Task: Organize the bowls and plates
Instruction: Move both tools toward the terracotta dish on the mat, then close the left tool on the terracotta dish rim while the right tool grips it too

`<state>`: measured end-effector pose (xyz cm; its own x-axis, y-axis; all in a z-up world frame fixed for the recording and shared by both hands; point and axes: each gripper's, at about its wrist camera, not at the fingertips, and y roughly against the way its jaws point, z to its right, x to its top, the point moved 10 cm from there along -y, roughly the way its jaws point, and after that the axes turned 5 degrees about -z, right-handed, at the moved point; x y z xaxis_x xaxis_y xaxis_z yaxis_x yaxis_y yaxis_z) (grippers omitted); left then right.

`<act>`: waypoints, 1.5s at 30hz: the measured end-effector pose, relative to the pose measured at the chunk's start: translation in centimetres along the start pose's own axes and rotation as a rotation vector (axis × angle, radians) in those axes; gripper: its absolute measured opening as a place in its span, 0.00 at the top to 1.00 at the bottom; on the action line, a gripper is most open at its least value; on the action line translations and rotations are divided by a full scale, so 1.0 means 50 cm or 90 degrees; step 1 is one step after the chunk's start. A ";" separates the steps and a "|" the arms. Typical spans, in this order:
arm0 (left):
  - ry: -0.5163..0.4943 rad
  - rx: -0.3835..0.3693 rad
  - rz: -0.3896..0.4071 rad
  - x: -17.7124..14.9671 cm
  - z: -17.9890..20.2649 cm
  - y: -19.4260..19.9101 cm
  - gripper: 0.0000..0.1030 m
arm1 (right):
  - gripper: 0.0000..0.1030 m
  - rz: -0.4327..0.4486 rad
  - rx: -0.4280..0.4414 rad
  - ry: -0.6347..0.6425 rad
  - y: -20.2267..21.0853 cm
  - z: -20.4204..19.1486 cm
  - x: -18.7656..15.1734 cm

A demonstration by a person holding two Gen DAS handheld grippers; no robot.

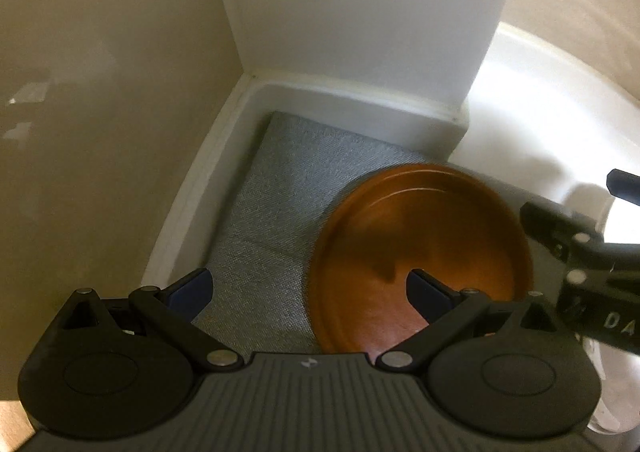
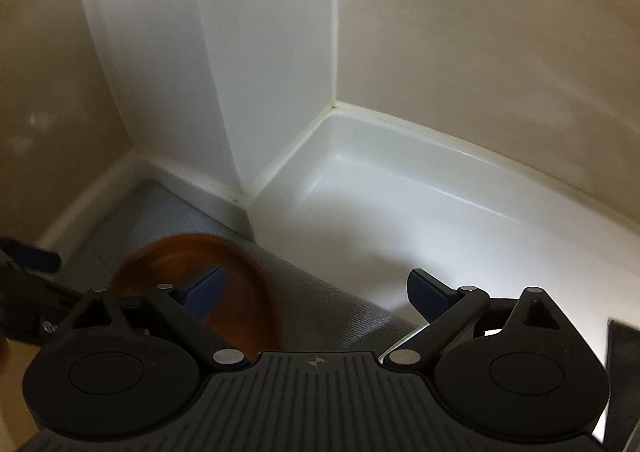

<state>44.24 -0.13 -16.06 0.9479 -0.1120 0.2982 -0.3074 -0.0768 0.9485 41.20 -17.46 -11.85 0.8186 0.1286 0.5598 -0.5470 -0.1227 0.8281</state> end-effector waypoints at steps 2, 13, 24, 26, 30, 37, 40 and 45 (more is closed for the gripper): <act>-0.001 0.003 -0.008 -0.004 -0.003 -0.009 0.00 | 0.12 -0.016 -0.001 0.017 -0.012 -0.009 -0.009; -0.012 -0.003 -0.024 -0.006 0.004 -0.037 0.00 | 0.31 -0.078 0.016 0.020 -0.059 -0.024 -0.037; 0.021 -0.104 -0.035 0.003 0.006 -0.032 0.27 | 0.37 -0.096 0.034 0.035 -0.068 -0.031 -0.048; 0.009 -0.101 -0.016 0.003 0.009 -0.025 0.47 | 0.58 -0.099 0.057 0.034 -0.068 -0.042 -0.053; 0.024 -0.098 0.005 0.009 0.000 -0.004 0.83 | 0.89 -0.087 0.072 0.020 -0.057 -0.055 -0.054; 0.010 -0.098 0.071 0.003 0.004 0.053 0.92 | 0.93 -0.017 0.050 -0.010 0.003 -0.037 -0.037; 0.008 -0.105 0.089 -0.005 0.007 0.078 0.92 | 0.93 0.012 0.035 0.000 0.035 -0.036 -0.039; 0.010 -0.117 0.128 -0.006 0.022 0.132 0.92 | 0.93 0.047 0.046 -0.029 0.104 -0.023 -0.050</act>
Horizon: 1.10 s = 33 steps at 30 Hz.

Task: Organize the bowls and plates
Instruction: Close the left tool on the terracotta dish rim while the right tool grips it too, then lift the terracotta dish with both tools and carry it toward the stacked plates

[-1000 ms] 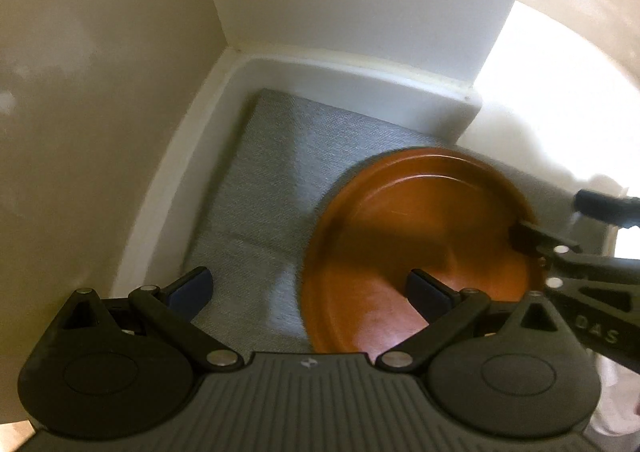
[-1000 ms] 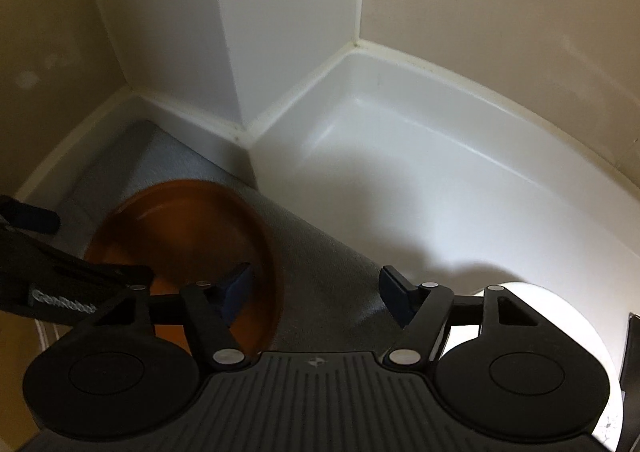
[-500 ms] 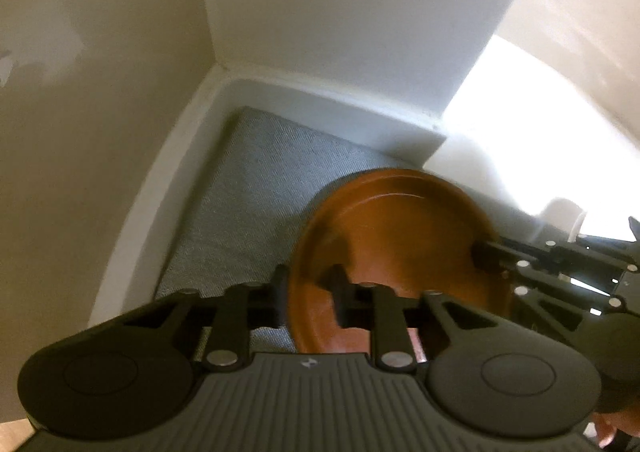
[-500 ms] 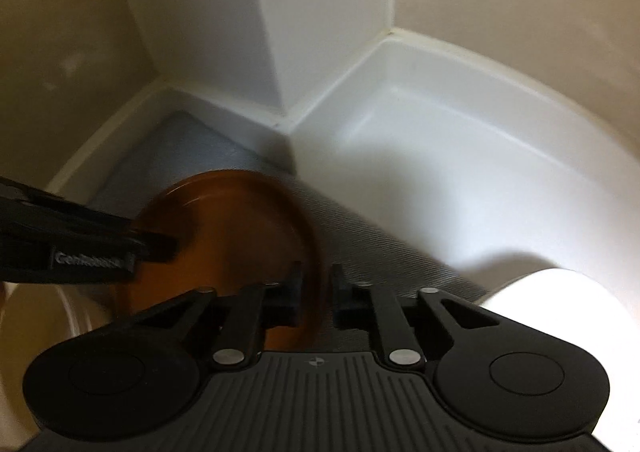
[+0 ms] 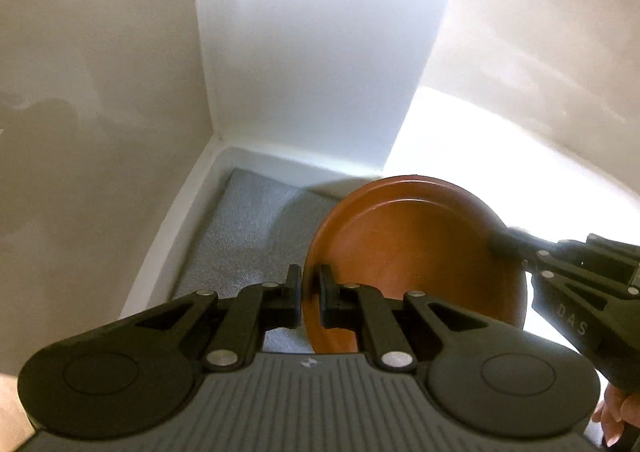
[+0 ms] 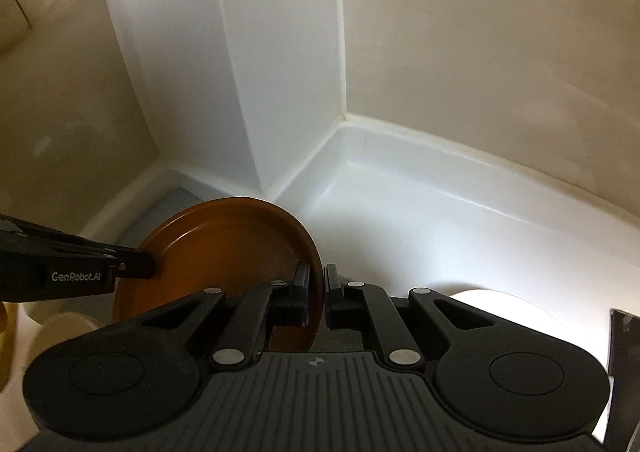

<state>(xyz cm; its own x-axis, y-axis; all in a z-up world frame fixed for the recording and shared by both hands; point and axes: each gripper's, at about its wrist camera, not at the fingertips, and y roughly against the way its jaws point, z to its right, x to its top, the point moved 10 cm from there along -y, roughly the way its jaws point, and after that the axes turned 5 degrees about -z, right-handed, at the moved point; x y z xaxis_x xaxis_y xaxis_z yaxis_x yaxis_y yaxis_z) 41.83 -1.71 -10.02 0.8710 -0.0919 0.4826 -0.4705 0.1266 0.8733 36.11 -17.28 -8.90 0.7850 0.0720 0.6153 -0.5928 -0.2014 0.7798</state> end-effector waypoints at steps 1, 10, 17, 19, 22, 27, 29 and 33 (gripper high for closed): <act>-0.002 -0.005 0.008 -0.002 0.005 0.013 0.92 | 0.93 0.008 0.001 -0.007 0.015 0.002 -0.004; -0.047 -0.045 0.063 -0.050 0.074 0.131 0.92 | 0.93 0.065 -0.018 -0.042 0.149 0.018 -0.054; -0.090 -0.095 0.048 -0.111 0.138 0.179 0.92 | 0.93 0.075 -0.051 -0.092 0.249 0.057 -0.125; -0.104 -0.110 0.047 -0.125 0.158 0.193 0.92 | 0.93 0.080 -0.063 -0.106 0.278 0.063 -0.146; -0.120 -0.130 0.048 -0.143 0.183 0.206 0.92 | 0.93 0.089 -0.082 -0.125 0.316 0.074 -0.179; -0.148 -0.153 0.056 -0.180 0.225 0.227 0.92 | 0.93 0.102 -0.108 -0.148 0.363 0.087 -0.225; -0.157 -0.159 0.060 -0.194 0.240 0.247 0.92 | 0.93 0.106 -0.116 -0.157 0.381 0.092 -0.241; -0.171 -0.170 0.063 -0.217 0.260 0.264 0.92 | 0.93 0.113 -0.129 -0.171 0.415 0.100 -0.272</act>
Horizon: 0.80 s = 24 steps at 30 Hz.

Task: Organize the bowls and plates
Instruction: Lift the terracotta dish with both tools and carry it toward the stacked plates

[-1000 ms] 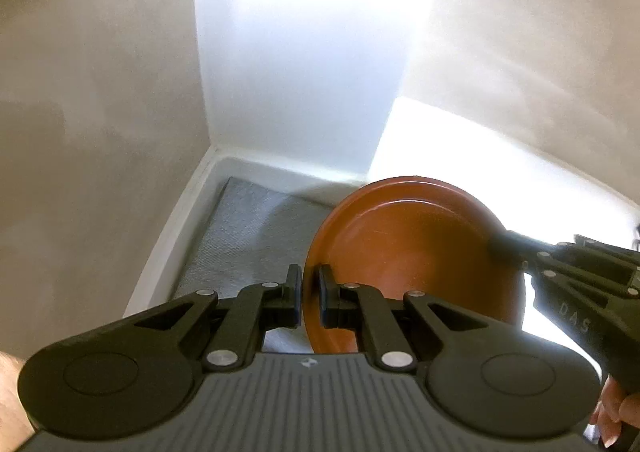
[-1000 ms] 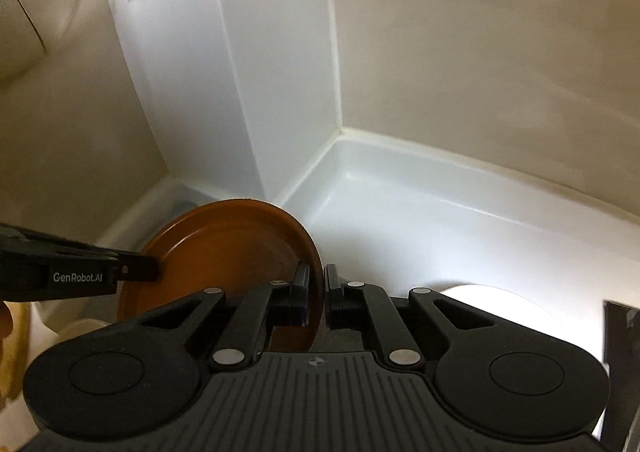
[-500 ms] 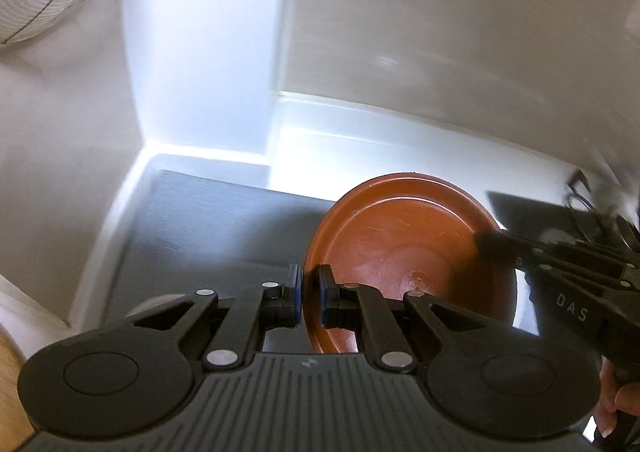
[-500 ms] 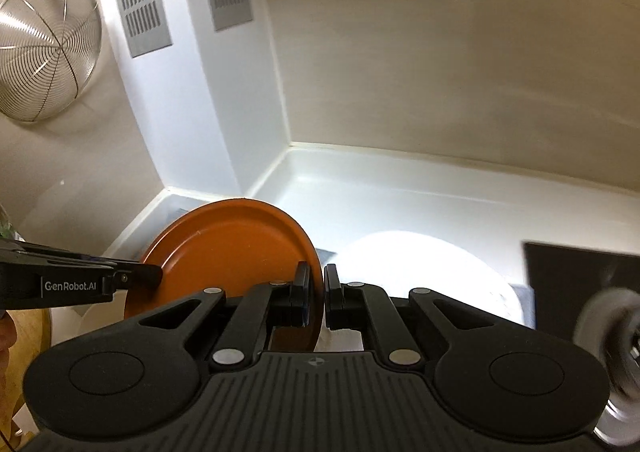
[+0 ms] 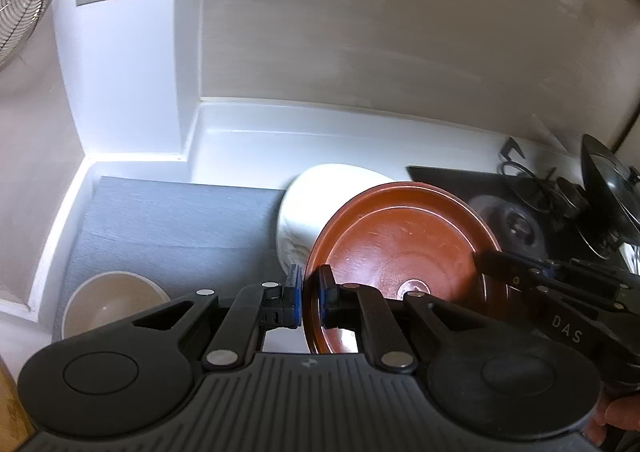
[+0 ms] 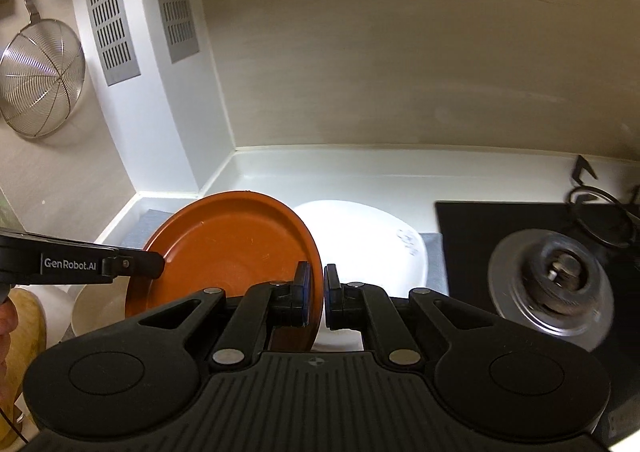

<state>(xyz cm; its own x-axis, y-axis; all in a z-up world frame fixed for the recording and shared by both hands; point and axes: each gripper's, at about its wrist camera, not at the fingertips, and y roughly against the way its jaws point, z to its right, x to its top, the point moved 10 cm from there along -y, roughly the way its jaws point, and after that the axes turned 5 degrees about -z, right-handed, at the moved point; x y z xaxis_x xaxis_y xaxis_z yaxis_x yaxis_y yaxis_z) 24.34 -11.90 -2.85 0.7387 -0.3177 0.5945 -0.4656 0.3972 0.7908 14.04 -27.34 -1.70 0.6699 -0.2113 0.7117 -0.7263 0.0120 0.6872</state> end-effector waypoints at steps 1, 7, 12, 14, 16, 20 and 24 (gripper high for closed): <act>-0.004 -0.002 0.000 -0.004 0.009 0.005 0.92 | 0.93 0.002 -0.002 -0.004 0.008 0.005 -0.005; -0.028 -0.015 -0.008 -0.025 0.056 0.014 0.92 | 0.93 0.012 -0.017 -0.023 0.046 0.039 -0.025; -0.042 -0.025 -0.011 -0.034 0.086 0.013 0.92 | 0.93 0.013 -0.030 -0.038 0.066 0.065 -0.041; -0.047 -0.027 -0.011 -0.036 0.096 0.013 0.92 | 0.93 0.013 -0.034 -0.043 0.071 0.072 -0.046; -0.050 -0.029 -0.012 -0.038 0.103 0.012 0.92 | 0.93 0.013 -0.036 -0.047 0.076 0.079 -0.050; -0.054 -0.030 -0.014 -0.040 0.113 0.009 0.92 | 0.93 0.013 -0.039 -0.054 0.080 0.089 -0.056; -0.052 -0.026 -0.022 -0.041 0.115 -0.001 0.92 | 0.93 0.009 -0.037 -0.057 0.076 0.097 -0.058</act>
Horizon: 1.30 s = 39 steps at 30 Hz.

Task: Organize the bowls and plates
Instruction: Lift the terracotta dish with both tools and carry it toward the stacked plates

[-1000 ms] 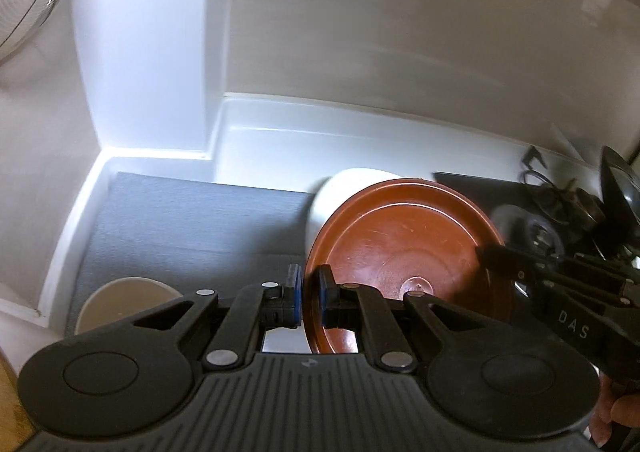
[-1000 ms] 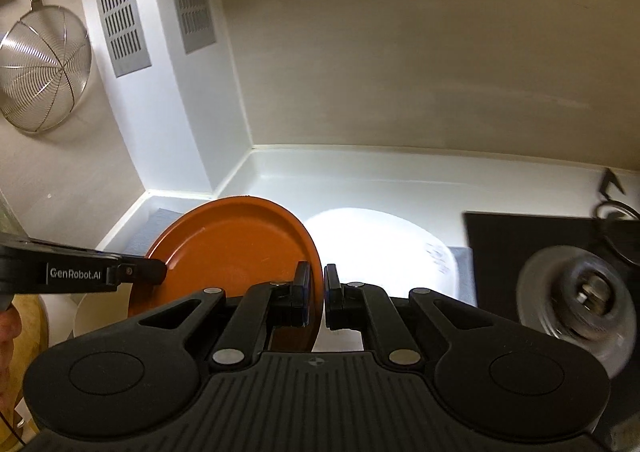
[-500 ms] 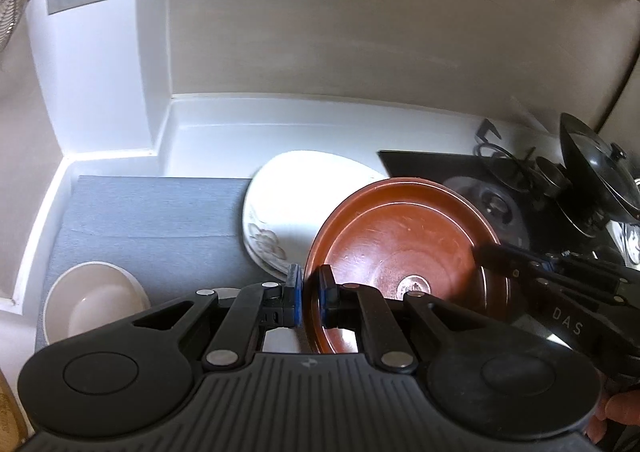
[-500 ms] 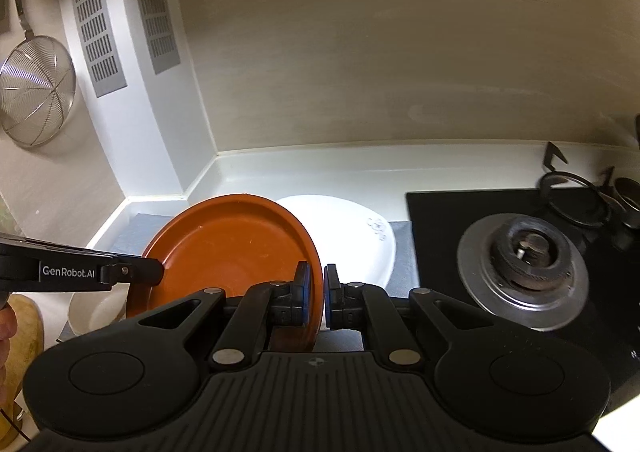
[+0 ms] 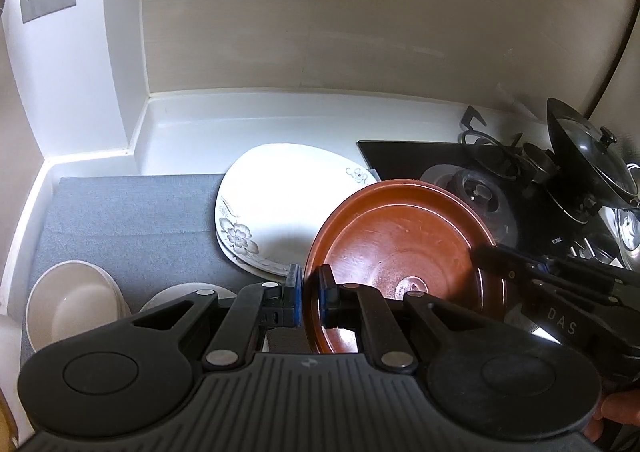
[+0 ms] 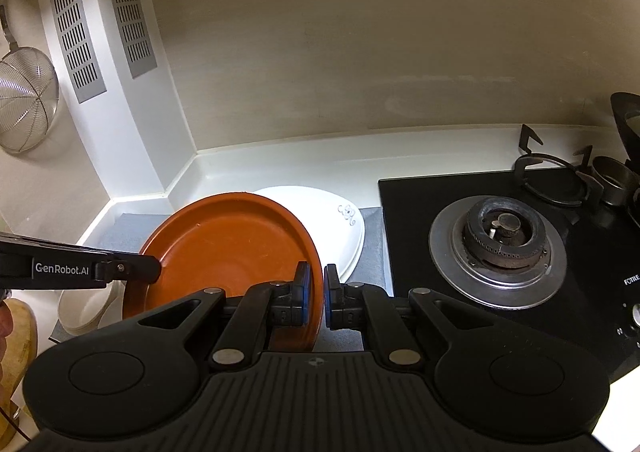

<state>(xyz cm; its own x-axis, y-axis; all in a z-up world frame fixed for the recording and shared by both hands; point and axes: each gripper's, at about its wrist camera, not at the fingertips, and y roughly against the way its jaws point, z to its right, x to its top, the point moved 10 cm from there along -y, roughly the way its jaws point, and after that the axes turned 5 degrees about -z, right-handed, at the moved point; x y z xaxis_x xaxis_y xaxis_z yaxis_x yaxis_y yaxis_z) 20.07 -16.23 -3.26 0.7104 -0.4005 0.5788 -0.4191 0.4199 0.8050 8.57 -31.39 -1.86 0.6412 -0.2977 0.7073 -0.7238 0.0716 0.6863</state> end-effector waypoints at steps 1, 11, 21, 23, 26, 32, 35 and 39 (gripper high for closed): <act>0.001 0.001 -0.003 0.000 -0.001 -0.004 0.92 | 0.93 -0.002 0.001 0.000 -0.003 0.001 0.000; 0.022 0.038 -0.035 0.023 -0.049 -0.075 0.92 | 0.93 -0.033 0.025 0.012 -0.083 -0.009 0.009; 0.021 0.059 -0.067 0.090 -0.098 -0.178 0.92 | 0.93 -0.075 0.055 -0.010 -0.220 0.005 0.052; 0.022 0.061 -0.077 0.099 -0.105 -0.206 0.92 | 0.93 -0.079 0.056 -0.013 -0.245 0.007 0.061; 0.021 0.061 -0.095 0.111 -0.111 -0.246 0.92 | 0.93 -0.085 0.051 -0.015 -0.278 0.010 0.075; 0.011 0.066 -0.104 0.135 -0.114 -0.303 0.92 | 0.93 -0.095 0.033 -0.023 -0.338 0.027 0.095; 0.016 0.072 -0.106 0.144 -0.121 -0.324 0.92 | 0.93 -0.109 0.028 -0.017 -0.369 0.034 0.093; 0.012 0.081 -0.112 0.148 -0.126 -0.346 0.92 | 0.93 -0.124 0.025 -0.013 -0.400 0.038 0.087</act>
<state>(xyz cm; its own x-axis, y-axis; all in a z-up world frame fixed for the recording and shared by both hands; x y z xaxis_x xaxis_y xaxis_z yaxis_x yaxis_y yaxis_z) 36.15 -21.32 -13.73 0.7890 -0.4429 0.4259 -0.3548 0.2376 0.9043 25.35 -35.93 -12.82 0.7651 -0.3209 0.5583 -0.5963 -0.0256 0.8024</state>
